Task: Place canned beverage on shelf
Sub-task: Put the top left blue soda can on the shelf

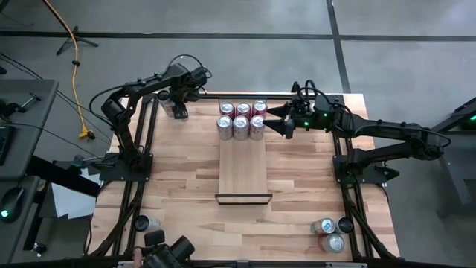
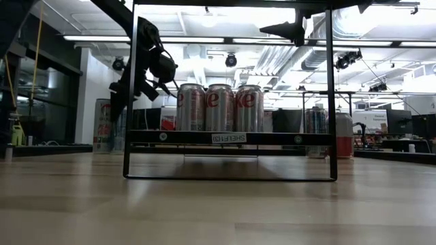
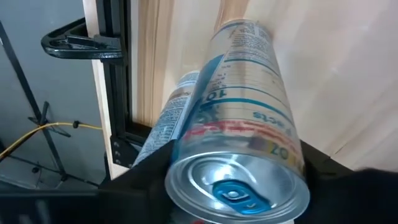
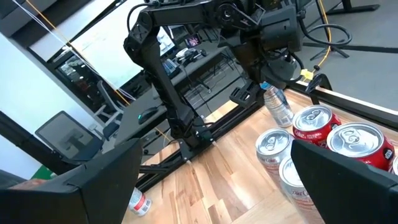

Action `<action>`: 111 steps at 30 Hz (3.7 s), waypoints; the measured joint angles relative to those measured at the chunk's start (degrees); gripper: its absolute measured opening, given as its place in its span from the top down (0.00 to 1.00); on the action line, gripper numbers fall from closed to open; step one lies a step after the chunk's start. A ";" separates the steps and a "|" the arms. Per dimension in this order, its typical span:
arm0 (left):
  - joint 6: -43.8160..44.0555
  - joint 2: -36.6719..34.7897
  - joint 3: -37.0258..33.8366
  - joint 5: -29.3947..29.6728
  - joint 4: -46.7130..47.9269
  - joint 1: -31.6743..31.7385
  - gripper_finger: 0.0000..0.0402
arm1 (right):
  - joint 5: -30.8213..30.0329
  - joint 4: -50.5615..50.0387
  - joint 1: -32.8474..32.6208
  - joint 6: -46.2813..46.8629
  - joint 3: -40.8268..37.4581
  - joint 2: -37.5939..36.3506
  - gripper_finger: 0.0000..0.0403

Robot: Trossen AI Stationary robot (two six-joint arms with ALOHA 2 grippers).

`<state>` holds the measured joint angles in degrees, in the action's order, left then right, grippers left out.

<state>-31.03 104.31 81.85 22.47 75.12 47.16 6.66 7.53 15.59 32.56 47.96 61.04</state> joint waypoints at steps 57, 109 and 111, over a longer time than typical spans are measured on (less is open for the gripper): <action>23.02 6.68 27.86 -10.87 14.75 -42.66 0.58 | -0.49 -2.25 -0.01 -1.07 0.03 0.07 0.02; 21.90 10.48 27.82 -9.68 5.63 -42.75 0.50 | -0.48 -2.38 0.00 -1.51 0.03 0.09 0.02; 21.71 10.48 27.82 -9.68 6.19 -42.75 0.50 | -0.48 -2.37 -0.01 -1.51 0.03 0.09 0.02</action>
<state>-9.32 114.78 109.67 12.80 81.31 4.40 6.17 5.16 15.58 31.05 47.99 61.12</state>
